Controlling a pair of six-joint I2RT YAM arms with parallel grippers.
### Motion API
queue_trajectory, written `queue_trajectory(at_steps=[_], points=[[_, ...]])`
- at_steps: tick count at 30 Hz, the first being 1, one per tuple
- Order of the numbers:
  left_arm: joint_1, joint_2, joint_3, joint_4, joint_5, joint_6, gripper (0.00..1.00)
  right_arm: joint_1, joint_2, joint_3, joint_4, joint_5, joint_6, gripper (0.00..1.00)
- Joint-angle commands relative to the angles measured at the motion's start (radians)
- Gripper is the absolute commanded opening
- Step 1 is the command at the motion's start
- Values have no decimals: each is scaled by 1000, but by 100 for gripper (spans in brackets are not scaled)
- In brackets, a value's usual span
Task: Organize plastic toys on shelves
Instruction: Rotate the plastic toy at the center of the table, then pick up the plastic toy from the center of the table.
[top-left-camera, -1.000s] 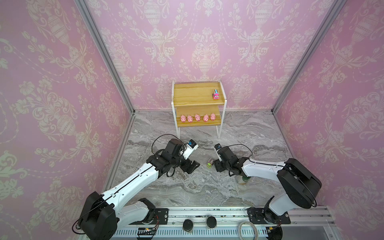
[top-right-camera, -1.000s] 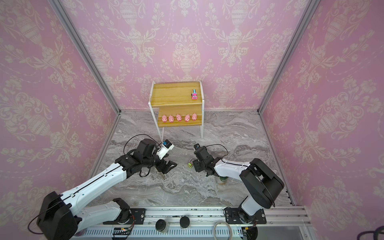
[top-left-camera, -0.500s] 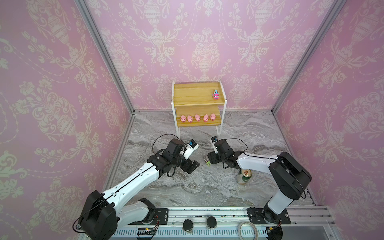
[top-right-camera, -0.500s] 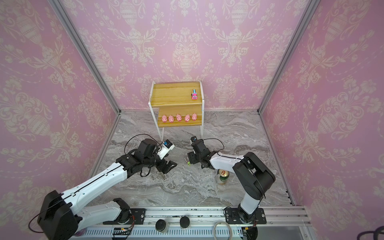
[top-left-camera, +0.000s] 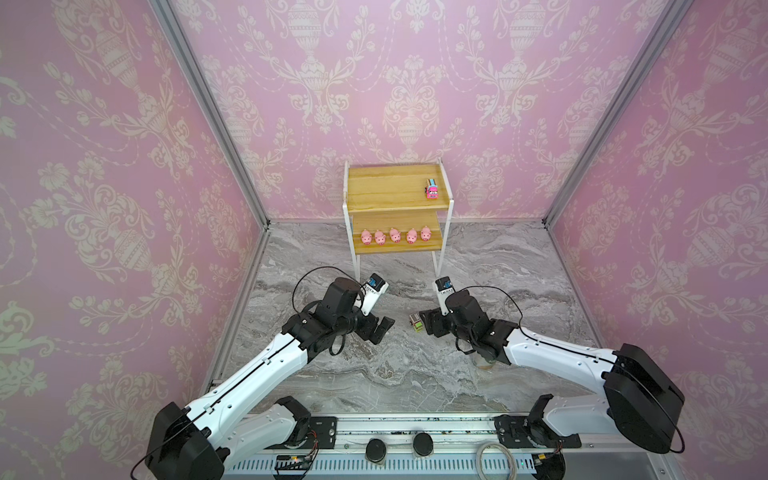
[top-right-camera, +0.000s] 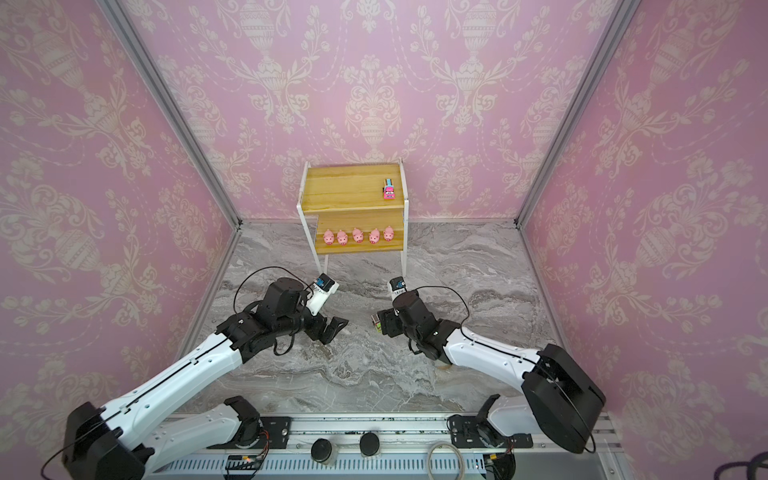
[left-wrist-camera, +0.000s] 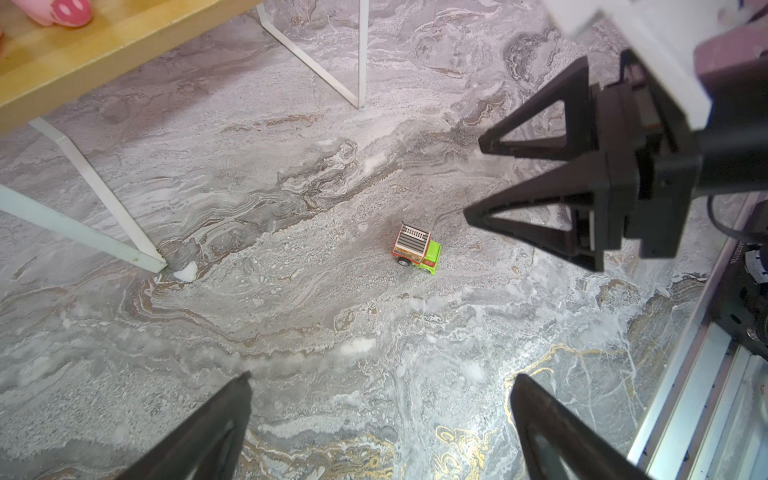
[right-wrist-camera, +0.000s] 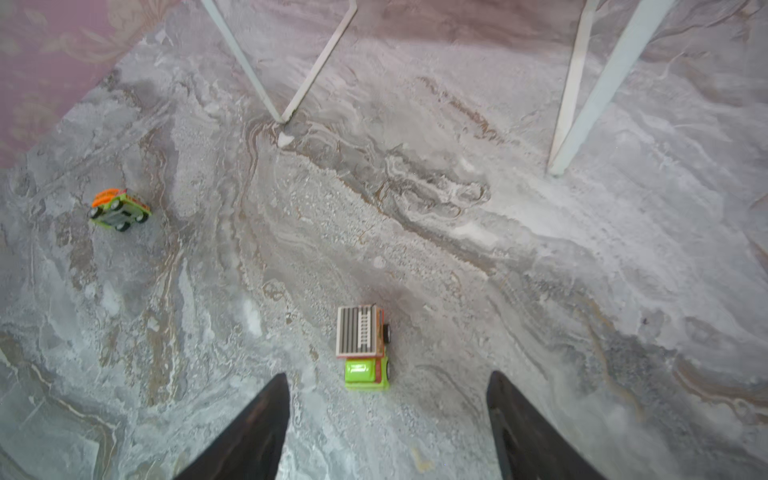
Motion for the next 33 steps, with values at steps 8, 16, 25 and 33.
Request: queue_trajectory(at_steps=[8, 16, 25, 33], points=[[-5, -8, -12, 0, -24, -22, 99, 60, 160, 13, 93, 43, 37, 72], [-3, -14, -15, 3, -24, -23, 99, 79, 294, 108, 78, 85, 21, 64], [0, -17, -14, 2, -26, -18, 99, 87, 397, 199, 35, 109, 3, 45], [9, -19, -12, 2, -30, -22, 99, 101, 377, 254, -61, 137, -39, 21]])
